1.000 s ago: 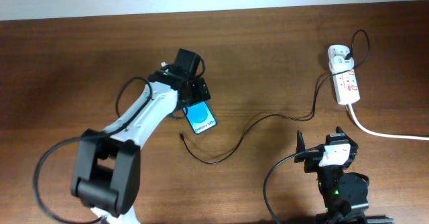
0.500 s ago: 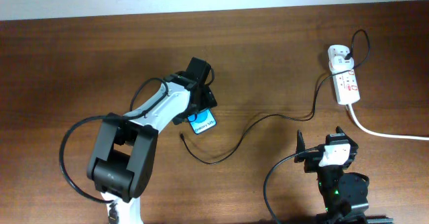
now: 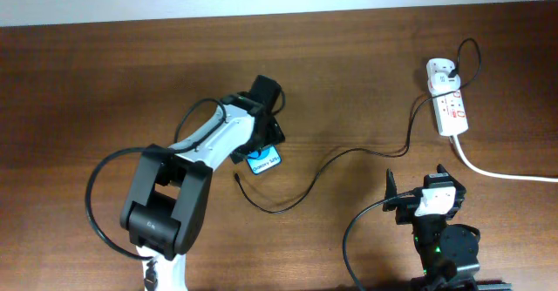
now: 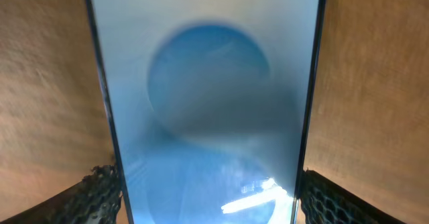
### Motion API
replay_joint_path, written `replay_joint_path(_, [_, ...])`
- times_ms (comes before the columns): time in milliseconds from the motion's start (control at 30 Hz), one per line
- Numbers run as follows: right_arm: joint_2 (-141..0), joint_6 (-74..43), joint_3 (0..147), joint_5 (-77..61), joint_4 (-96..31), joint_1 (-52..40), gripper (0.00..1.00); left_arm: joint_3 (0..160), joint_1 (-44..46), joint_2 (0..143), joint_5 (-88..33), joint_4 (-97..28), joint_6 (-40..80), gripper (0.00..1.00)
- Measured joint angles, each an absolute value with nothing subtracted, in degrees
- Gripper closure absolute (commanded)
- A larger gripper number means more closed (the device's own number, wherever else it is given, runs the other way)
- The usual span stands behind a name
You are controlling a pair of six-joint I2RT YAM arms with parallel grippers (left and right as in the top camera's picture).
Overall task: Plug charger to phone and switch on socket
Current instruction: 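Lower the left gripper and grasp the phone's top edge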
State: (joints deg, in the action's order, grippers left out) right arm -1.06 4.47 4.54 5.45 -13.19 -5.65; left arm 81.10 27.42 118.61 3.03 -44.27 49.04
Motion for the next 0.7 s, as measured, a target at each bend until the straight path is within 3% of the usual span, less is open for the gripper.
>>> replay_joint_path(67, [-1.06, 4.45, 4.54, 5.43, -13.19, -5.65, 0.02, 81.12, 28.51, 118.63, 3.11, -45.58, 48.18, 0.13])
replay_joint_path(200, [-1.06, 4.49, 4.54, 5.45, -13.19, -5.65, 0.02, 81.12, 28.84, 118.74, 3.27, -47.2, 47.18, 0.0])
replay_joint_path(400, [-1.06, 4.49, 4.54, 5.43, -13.19, -5.65, 0.02, 81.12, 28.21, 118.74, 3.49, -46.94, 49.12, 0.0])
replay_joint_path(700, [-1.08, 4.47, 4.54, 5.43, -13.19, -5.65, 0.02, 81.1, 27.7, 119.07, 7.49, -43.86, 49.34, 0.08])
